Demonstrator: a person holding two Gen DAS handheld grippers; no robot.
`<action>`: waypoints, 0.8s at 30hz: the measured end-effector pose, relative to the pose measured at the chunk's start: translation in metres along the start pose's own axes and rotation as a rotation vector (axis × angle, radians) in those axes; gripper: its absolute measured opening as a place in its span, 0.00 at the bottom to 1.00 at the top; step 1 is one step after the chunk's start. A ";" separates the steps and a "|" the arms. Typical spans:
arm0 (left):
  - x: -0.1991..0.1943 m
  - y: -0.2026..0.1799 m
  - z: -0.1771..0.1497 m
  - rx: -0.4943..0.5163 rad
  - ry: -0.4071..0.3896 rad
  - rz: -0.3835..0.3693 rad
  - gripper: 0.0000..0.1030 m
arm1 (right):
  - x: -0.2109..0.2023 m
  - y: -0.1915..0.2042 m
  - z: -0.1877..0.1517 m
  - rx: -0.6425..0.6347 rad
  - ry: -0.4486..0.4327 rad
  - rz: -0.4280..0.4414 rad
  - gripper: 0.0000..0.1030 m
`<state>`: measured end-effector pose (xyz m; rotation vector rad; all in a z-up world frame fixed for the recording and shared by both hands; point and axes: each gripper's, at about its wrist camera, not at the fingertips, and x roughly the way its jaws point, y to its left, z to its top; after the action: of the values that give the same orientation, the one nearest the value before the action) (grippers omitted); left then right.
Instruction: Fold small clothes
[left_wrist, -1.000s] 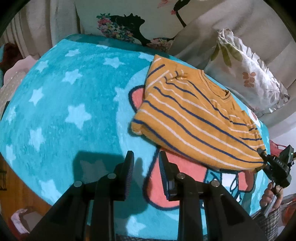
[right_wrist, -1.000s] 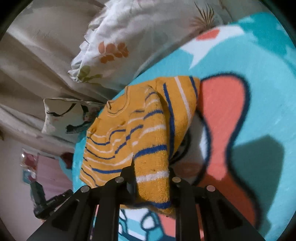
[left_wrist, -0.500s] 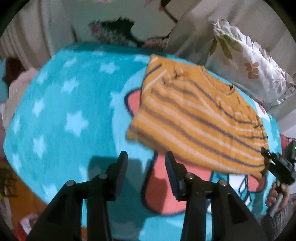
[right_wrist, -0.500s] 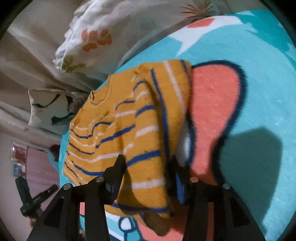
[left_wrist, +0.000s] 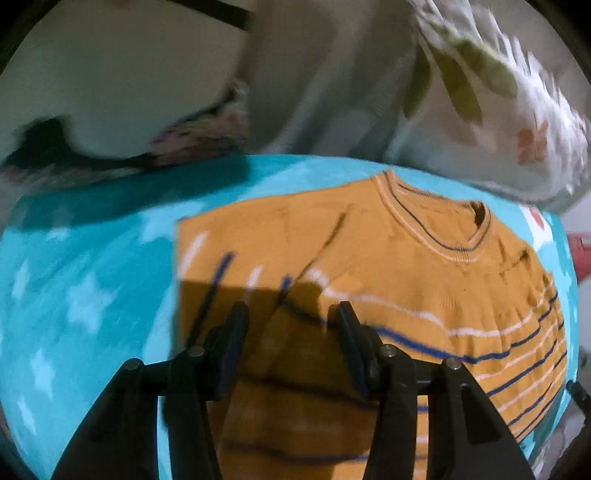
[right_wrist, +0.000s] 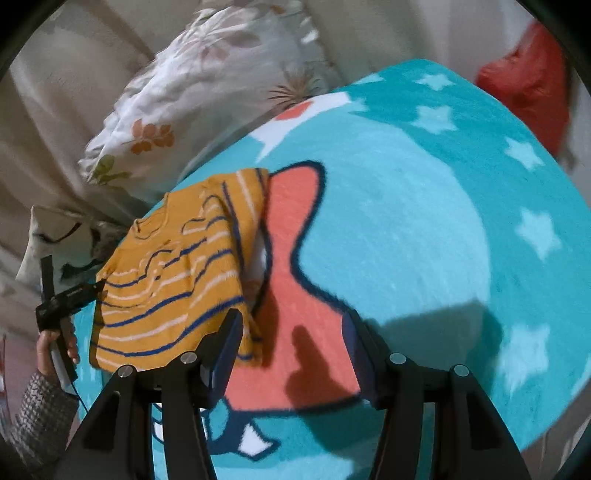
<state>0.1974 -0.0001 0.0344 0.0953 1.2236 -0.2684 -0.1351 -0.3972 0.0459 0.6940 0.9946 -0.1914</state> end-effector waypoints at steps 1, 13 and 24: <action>0.006 -0.004 0.003 0.042 0.016 -0.010 0.23 | -0.002 0.002 -0.005 0.017 -0.006 -0.016 0.59; -0.007 0.057 0.012 -0.044 0.021 -0.013 0.08 | 0.016 0.072 -0.012 -0.031 -0.009 -0.066 0.59; -0.057 0.118 -0.055 -0.278 -0.019 -0.238 0.48 | 0.044 0.176 0.008 -0.248 -0.003 -0.008 0.59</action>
<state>0.1590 0.1345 0.0610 -0.2942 1.2428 -0.3019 -0.0265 -0.2590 0.0916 0.4632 0.9987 -0.0741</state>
